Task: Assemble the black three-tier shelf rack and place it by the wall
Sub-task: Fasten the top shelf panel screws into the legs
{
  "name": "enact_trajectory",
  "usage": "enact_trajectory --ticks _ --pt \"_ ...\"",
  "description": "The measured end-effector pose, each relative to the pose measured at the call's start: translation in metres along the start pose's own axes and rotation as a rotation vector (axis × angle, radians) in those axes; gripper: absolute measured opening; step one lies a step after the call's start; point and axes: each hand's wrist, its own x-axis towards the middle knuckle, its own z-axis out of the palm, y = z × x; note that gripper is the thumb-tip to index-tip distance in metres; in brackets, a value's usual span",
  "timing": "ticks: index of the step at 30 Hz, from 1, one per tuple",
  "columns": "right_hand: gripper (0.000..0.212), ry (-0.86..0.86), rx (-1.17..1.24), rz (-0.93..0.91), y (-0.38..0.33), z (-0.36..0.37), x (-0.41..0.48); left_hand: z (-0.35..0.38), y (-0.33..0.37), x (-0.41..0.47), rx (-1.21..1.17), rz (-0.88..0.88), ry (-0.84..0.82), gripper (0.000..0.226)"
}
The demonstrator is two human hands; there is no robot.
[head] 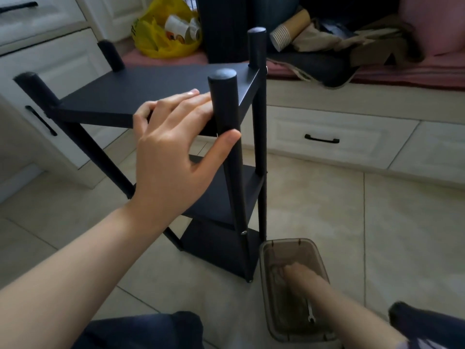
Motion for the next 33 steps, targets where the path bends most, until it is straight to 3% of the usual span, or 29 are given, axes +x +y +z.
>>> enact_trajectory --ticks 7,12,26,33 --pt "0.044 0.031 -0.227 -0.052 0.023 0.039 0.03 0.002 0.002 -0.001 0.009 -0.016 -0.008 0.048" --pt "0.044 0.148 -0.268 0.015 0.033 0.052 0.042 0.004 0.002 -0.002 0.007 -0.003 0.01 0.049" --pt "0.038 0.164 -0.51 -0.035 0.049 0.046 0.05 0.005 0.0 -0.002 0.006 0.008 -0.006 0.051" --pt "0.036 0.25 -0.473 -0.004 0.071 0.014 0.047 0.005 -0.001 -0.001 0.011 0.005 -0.015 0.053"
